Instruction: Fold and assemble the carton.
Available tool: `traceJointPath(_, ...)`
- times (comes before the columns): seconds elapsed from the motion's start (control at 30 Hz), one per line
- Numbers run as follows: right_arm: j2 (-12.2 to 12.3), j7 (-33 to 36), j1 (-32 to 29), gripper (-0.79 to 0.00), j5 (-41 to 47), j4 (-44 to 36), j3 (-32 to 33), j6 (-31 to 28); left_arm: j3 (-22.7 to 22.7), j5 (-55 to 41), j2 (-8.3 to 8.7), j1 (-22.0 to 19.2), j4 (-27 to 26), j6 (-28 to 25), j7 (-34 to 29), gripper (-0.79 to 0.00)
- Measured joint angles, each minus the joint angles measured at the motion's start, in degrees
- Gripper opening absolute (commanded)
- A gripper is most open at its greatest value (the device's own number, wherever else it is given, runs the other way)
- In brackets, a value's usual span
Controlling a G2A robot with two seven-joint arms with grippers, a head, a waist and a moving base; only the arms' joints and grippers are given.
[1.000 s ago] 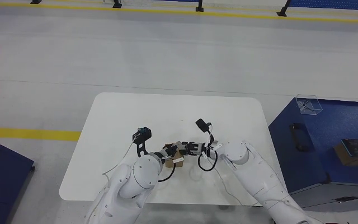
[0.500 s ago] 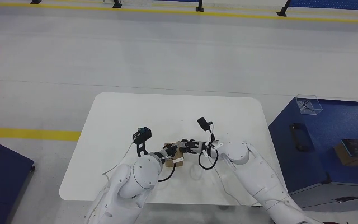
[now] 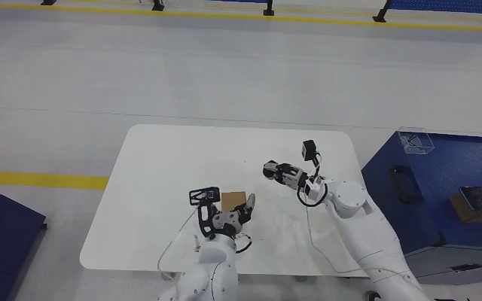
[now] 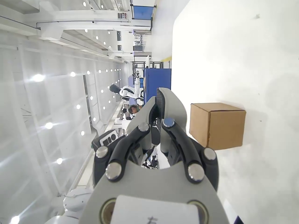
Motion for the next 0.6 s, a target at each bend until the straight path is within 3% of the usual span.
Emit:
traceJointPath(0.07, 0.0, -0.2, -0.2, -0.422, 0.0, -0.2, -0.1, 0.2, 2.1, 4.6, -0.22, 0.6, 3.9, -1.4, 5.9, 0.0)
traceJointPath(0.17, -0.2, -0.4, -0.3, -0.339, 0.0, -0.3, -0.4, 0.4, 3.9, 9.3, -0.88, -0.4, 10.2, -0.4, 9.6, 0.0)
traceJointPath(0.23, -0.2, -0.3, -0.2, -0.32, 0.0, 0.0, -0.7, 0.6, 4.8, 10.2, -1.57, -1.8, 13.7, 0.6, 9.3, 0.0)
traceJointPath(0.37, -0.4, -0.5, 0.2, -0.172, -0.2, 0.7, -1.2, 0.8, 5.3, 8.8, -3.02, -5.2, 19.6, 0.3, 7.0, 0.0)
traceJointPath(0.47, -0.5, -0.4, 0.4, -0.172, -0.1, 1.3, -1.4, 1.1, 6.0, 8.6, -3.81, -6.9, 22.4, -1.2, 5.3, 0.0)
traceJointPath(0.6, -0.7, -0.5, 0.7, -0.175, -0.2, 1.6, -1.9, 1.4, 6.2, 9.4, -4.43, -6.2, 22.8, -1.0, 7.4, 0.0)
